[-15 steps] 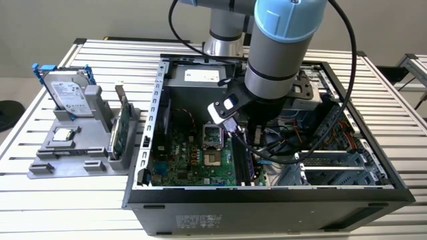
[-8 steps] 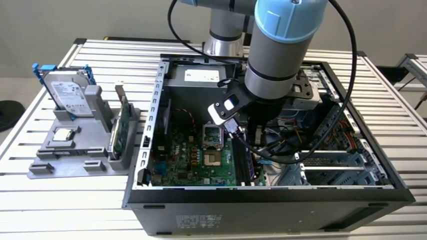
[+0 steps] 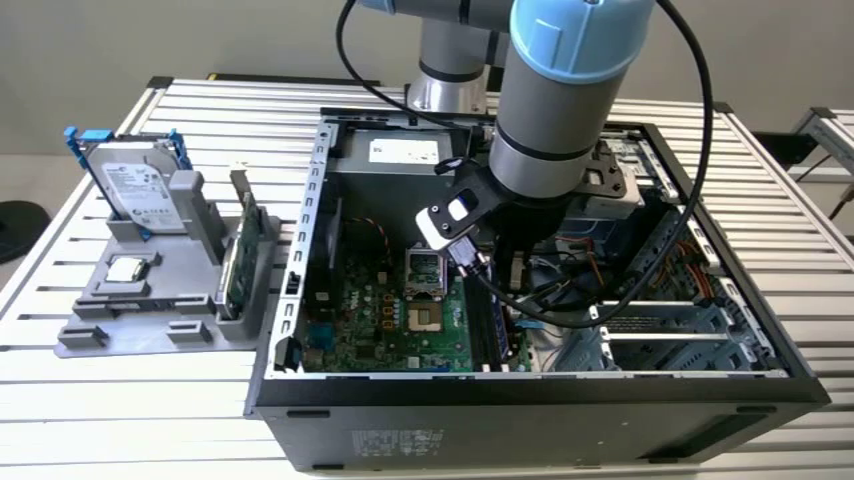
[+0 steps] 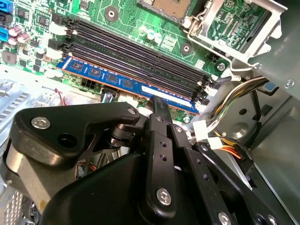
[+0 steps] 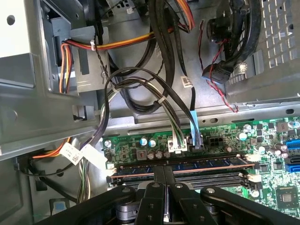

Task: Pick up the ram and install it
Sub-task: 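Press down the ram until it locks into place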

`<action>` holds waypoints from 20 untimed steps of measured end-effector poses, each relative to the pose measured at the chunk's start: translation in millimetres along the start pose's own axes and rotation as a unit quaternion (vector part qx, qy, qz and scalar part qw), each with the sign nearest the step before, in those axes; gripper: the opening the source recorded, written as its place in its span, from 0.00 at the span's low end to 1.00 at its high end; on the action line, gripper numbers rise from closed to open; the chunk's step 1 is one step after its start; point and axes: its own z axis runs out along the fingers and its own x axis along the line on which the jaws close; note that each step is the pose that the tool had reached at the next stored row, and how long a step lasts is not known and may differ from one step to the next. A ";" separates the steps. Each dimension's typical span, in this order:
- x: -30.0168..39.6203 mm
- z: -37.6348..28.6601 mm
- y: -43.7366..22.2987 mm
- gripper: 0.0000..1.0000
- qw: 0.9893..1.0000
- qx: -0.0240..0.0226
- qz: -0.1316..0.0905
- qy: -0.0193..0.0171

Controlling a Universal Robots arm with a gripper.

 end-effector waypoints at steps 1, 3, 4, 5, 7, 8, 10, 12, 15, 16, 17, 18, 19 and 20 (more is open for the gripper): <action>0.0 0.0 0.0 0.00 1.000 0.000 0.000 -0.001; 0.0 0.0 0.0 0.00 1.000 0.000 0.000 -0.002; 0.0 0.0 0.0 0.00 1.000 0.000 0.000 -0.003; 0.0 0.0 0.0 0.00 1.000 0.000 0.000 -0.003; 0.0 0.0 0.0 0.00 1.000 -0.001 0.000 -0.004; 0.0 0.0 0.0 0.00 1.000 -0.001 0.000 -0.005; 0.0 0.0 0.0 0.00 1.000 -0.001 0.000 -0.006; 0.0 0.0 -0.1 0.00 1.000 -0.001 0.000 -0.007; -0.1 -0.1 -0.1 0.00 1.000 -0.001 0.000 -0.007; -0.1 0.1 -0.1 0.00 1.000 -0.001 0.000 -0.007; -0.1 0.6 0.2 0.00 1.000 0.000 0.000 -0.007; -0.2 1.4 0.2 0.00 1.000 0.003 0.000 -0.008; -0.2 2.2 0.3 0.00 1.000 0.005 0.000 -0.008; -0.3 2.8 0.4 0.00 1.000 0.008 0.000 -0.009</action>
